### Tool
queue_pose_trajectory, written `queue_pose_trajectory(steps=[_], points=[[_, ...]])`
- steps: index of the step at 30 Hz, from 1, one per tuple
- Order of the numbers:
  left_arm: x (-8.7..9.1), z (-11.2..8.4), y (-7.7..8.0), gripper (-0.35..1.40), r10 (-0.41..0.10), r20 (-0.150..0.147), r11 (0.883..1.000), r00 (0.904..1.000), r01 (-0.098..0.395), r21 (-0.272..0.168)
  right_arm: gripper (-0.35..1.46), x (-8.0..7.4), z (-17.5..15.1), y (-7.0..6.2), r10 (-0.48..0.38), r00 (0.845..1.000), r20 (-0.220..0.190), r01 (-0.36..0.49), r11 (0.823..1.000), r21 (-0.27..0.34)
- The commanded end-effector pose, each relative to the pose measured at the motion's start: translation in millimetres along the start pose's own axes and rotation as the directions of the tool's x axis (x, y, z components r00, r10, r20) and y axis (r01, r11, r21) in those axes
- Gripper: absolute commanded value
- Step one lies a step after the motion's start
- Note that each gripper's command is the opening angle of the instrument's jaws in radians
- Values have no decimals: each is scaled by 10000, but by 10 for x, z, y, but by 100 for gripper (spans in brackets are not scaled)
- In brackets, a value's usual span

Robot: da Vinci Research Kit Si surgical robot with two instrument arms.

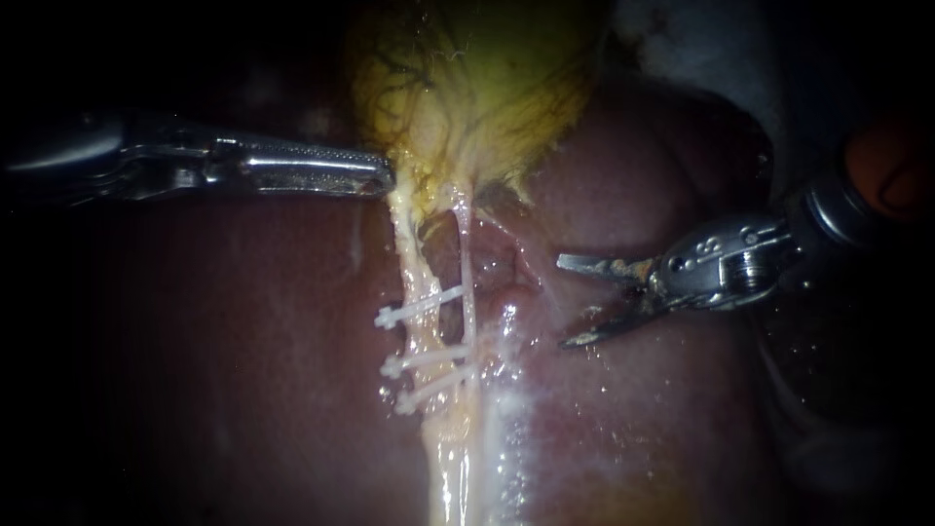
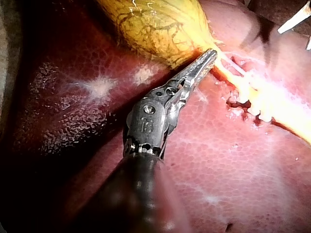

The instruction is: Go to the cutting position left tube

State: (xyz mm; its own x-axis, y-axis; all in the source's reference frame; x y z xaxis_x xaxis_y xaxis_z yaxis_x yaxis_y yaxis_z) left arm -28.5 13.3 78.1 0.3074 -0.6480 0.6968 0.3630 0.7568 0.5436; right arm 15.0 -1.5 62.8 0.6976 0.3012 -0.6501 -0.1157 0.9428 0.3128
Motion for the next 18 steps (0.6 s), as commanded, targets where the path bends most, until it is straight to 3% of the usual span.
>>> queue_pose_trajectory(steps=[1,5,10,18], points=[[0,0,0,-35,-2,3,10000,10000,2,-2,144,0,0,0,-4,10000,-3,4,10000,-4],[-4,-7,1,-35,-20,-7,10000,10000,20,44,144,0,-1,0,-3,10000,-18,4,10000,54],[-21,-35,3,-35,-107,-66,9999,9999,107,48,144,-1,-1,0,-6,10000,-19,6,10000,57],[-46,-73,9,-35,-349,258,9991,9991,355,-214,142,-1,-1,0,-1,10000,-61,2,9997,227]])
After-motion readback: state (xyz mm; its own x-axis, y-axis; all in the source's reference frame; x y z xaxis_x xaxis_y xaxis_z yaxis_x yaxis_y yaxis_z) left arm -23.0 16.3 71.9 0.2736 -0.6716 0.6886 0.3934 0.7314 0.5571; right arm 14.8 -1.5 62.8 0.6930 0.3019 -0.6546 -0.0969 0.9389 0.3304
